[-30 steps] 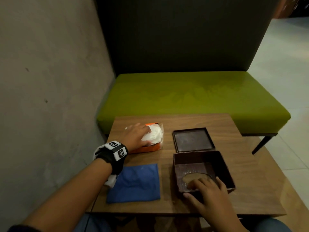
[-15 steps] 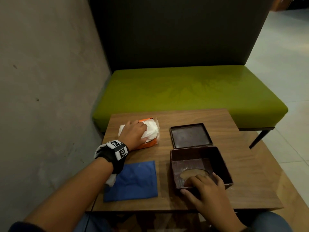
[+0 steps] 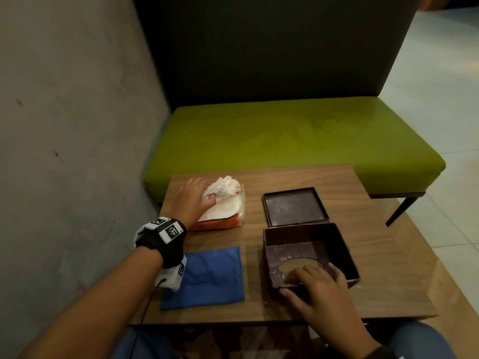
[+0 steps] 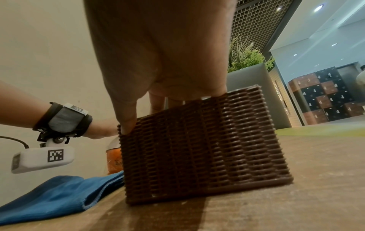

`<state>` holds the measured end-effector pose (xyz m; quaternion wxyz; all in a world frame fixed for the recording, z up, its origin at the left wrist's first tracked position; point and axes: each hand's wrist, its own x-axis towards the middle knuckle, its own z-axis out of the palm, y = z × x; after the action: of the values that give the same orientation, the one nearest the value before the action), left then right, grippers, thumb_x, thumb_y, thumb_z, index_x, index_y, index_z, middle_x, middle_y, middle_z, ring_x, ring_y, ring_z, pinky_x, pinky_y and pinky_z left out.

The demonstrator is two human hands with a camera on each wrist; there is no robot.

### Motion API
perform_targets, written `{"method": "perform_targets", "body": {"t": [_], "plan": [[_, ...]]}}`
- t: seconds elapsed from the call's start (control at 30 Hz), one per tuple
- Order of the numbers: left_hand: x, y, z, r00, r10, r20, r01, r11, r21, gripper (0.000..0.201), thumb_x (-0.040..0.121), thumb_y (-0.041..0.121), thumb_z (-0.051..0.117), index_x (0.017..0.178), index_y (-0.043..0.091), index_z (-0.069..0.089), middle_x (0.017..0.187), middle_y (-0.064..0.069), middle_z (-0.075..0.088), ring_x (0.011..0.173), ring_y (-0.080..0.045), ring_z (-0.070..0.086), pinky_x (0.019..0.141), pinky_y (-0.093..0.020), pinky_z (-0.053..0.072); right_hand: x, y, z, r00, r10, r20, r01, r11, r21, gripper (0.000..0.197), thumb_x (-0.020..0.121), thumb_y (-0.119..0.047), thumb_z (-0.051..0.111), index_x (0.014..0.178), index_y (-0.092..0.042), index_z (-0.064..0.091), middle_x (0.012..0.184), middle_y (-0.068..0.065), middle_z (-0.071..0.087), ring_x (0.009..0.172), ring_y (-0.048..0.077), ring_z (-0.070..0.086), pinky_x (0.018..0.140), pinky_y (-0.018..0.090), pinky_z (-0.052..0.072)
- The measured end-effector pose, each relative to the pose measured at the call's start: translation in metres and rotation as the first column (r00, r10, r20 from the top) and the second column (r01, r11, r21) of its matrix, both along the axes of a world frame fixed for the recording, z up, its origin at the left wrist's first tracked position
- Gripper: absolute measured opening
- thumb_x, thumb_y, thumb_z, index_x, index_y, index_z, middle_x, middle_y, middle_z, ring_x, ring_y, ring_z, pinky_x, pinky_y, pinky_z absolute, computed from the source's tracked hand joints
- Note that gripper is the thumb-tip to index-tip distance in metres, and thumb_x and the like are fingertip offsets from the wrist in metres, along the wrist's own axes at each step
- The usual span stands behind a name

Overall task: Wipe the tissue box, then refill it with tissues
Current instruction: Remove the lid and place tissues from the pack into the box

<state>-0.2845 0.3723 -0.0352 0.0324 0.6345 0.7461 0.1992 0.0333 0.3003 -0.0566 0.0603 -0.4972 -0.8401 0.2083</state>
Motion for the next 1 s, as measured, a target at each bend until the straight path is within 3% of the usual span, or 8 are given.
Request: {"method": "perform_targets", "body": {"t": [0.2, 0.33, 0.4, 0.47, 0.57, 0.67, 0.83, 1.0], "plan": [[-0.004, -0.008, 0.007, 0.974, 0.055, 0.218, -0.100, 0.974, 0.201, 0.016, 0.080, 0.021, 0.058, 0.086, 0.007, 0.059, 0.079, -0.010, 0.058, 0.072, -0.021, 0.050, 0.063, -0.034, 0.039, 0.002, 0.000, 0.010, 0.997, 0.042, 0.067, -0.037, 0.996, -0.081, 0.067, 0.064, -0.075, 0.006, 0.107, -0.046, 0.049, 0.108, -0.027, 0.052, 0.115, -0.008, 0.046, 0.116, 0.035, 0.009], [-0.006, -0.014, 0.026, 0.824, 0.181, 0.537, -0.386, 0.873, 0.299, 0.004, 0.085, 0.009, 0.062, 0.086, 0.009, 0.057, 0.077, -0.011, 0.057, 0.070, -0.019, 0.050, 0.056, -0.029, 0.036, 0.002, -0.003, 0.011, 0.998, 0.020, 0.056, -0.016, 0.996, -0.085, 0.074, 0.062, -0.080, 0.009, 0.121, -0.049, 0.041, 0.119, -0.028, 0.046, 0.124, -0.007, 0.038, 0.117, 0.034, 0.007], [-0.009, -0.019, 0.038, 0.670, 0.170, 0.722, -0.527, 0.795, 0.301, 0.005, 0.088, 0.011, 0.059, 0.093, 0.011, 0.058, 0.084, -0.008, 0.060, 0.076, -0.017, 0.053, 0.063, -0.026, 0.042, 0.002, -0.003, 0.013, 0.999, -0.002, 0.033, 0.004, 0.997, -0.076, 0.080, 0.061, -0.086, 0.012, 0.125, -0.047, 0.039, 0.125, -0.026, 0.043, 0.126, -0.002, 0.037, 0.119, 0.036, 0.011], [-0.009, -0.027, 0.047, 0.409, 0.024, 0.912, -0.577, 0.782, 0.238, 0.013, 0.091, 0.012, 0.055, 0.103, 0.010, 0.060, 0.093, -0.003, 0.064, 0.083, -0.014, 0.060, 0.075, -0.030, 0.049, 0.000, -0.004, 0.017, 0.994, -0.035, -0.108, 0.029, 0.998, -0.055, 0.087, 0.060, -0.094, 0.015, 0.126, -0.044, 0.041, 0.125, -0.023, 0.044, 0.122, -0.001, 0.040, 0.117, 0.039, 0.023], [-0.001, -0.042, 0.044, -0.025, -0.151, 0.988, -0.447, 0.886, 0.124, 0.036, 0.086, 0.024, 0.063, 0.118, 0.008, 0.058, 0.118, -0.012, 0.063, 0.109, -0.022, 0.061, 0.094, -0.040, 0.049, -0.006, -0.006, 0.035, 0.919, -0.088, -0.384, 0.073, 0.996, -0.054, 0.068, 0.069, -0.088, 0.030, 0.121, -0.046, 0.040, 0.119, -0.026, 0.044, 0.113, -0.010, 0.043, 0.100, 0.021, 0.040], [0.028, -0.064, 0.036, -0.255, -0.070, 0.964, -0.252, 0.968, 0.004, 0.069, 0.075, 0.035, 0.071, 0.135, 0.012, 0.047, 0.135, -0.013, 0.054, 0.127, -0.030, 0.048, 0.107, -0.049, 0.036, -0.018, -0.006, 0.061, 0.760, -0.183, -0.624, 0.094, 0.980, -0.173, 0.066, 0.070, -0.078, 0.045, 0.126, -0.044, 0.040, 0.122, -0.028, 0.045, 0.115, -0.015, 0.044, 0.088, 0.007, 0.039], [0.107, -0.108, 0.032, -0.347, 0.163, 0.924, -0.047, 0.981, -0.190, 0.032, 0.090, 0.026, 0.050, 0.117, 0.012, 0.062, 0.113, -0.013, 0.068, 0.109, -0.029, 0.061, 0.096, -0.044, 0.045, -0.035, -0.002, 0.084, 0.493, -0.516, -0.701, -0.062, 0.782, -0.620, 0.100, 0.065, -0.077, 0.063, 0.143, -0.023, 0.035, 0.129, -0.009, 0.056, 0.113, 0.007, 0.058, 0.103, 0.035, 0.044], [0.154, -0.129, 0.033, -0.237, 0.257, 0.937, -0.036, 0.961, -0.273, 0.028, 0.093, 0.029, 0.048, 0.097, 0.008, 0.067, 0.084, -0.012, 0.073, 0.078, -0.024, 0.069, 0.072, -0.039, 0.050, -0.029, -0.017, 0.083, 0.370, -0.735, -0.568, -0.224, 0.523, -0.822, 0.048, 0.084, -0.043, 0.064, 0.121, -0.012, 0.062, 0.110, 0.013, 0.072, 0.102, 0.028, 0.069, 0.093, 0.045, 0.053]]}}
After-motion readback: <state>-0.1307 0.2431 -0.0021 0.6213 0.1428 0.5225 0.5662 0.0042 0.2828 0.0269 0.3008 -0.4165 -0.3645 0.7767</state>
